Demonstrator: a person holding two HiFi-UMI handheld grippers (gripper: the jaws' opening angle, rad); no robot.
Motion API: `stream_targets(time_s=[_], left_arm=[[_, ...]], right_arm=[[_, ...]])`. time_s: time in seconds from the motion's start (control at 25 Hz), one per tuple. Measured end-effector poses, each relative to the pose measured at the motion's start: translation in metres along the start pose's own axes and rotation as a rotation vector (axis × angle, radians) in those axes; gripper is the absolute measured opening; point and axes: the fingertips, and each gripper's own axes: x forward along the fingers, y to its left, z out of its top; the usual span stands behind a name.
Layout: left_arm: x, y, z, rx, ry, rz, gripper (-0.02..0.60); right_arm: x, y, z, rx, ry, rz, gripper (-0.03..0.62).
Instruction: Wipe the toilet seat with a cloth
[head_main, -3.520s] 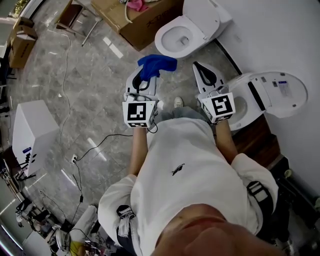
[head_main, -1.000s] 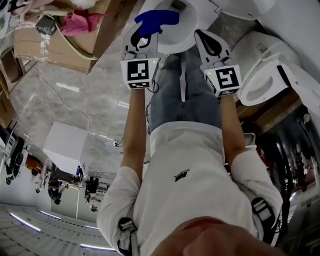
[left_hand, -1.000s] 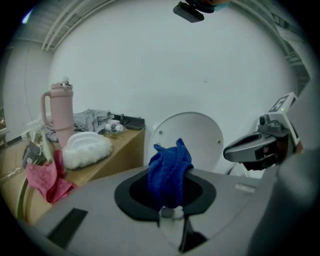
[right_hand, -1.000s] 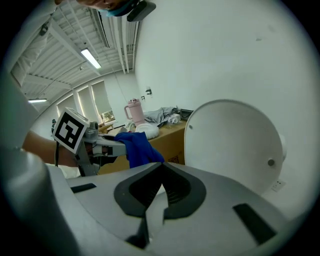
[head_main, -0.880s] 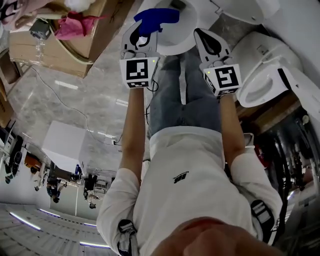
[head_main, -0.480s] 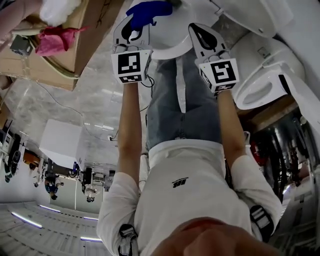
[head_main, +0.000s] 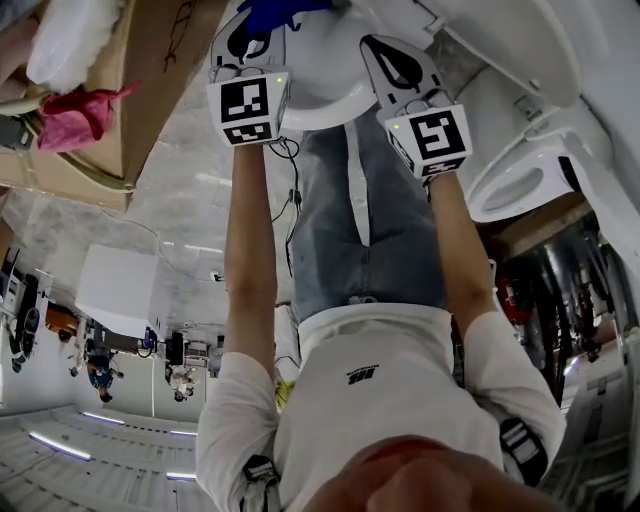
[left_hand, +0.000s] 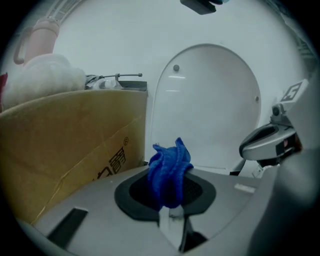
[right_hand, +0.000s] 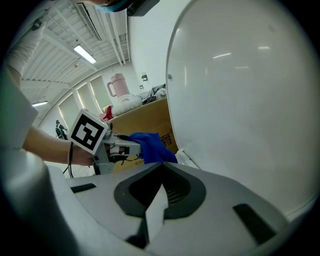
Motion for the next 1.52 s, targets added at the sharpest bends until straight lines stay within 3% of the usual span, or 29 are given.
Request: stream_targets(time_s=[0.56, 1.0, 1.52], left_arm=[[0.073, 0.023, -0.047, 0.034, 0.122, 0.059, 0.075], [0.108, 0.012, -0.059, 0.043, 0.186, 0.025, 0.075], [0.123, -0.038, -0.051, 0.086, 0.185, -0.071, 0.075]], right_arm=[[0.024, -0.011, -0.024, 0.004, 0.010, 0.030, -0.005], [0.028, -0.033, -0.033, 0.030, 0.011, 0.002, -0.005], [0.010, -0.047, -0.045, 0.072, -0.001, -0.042, -0.005]])
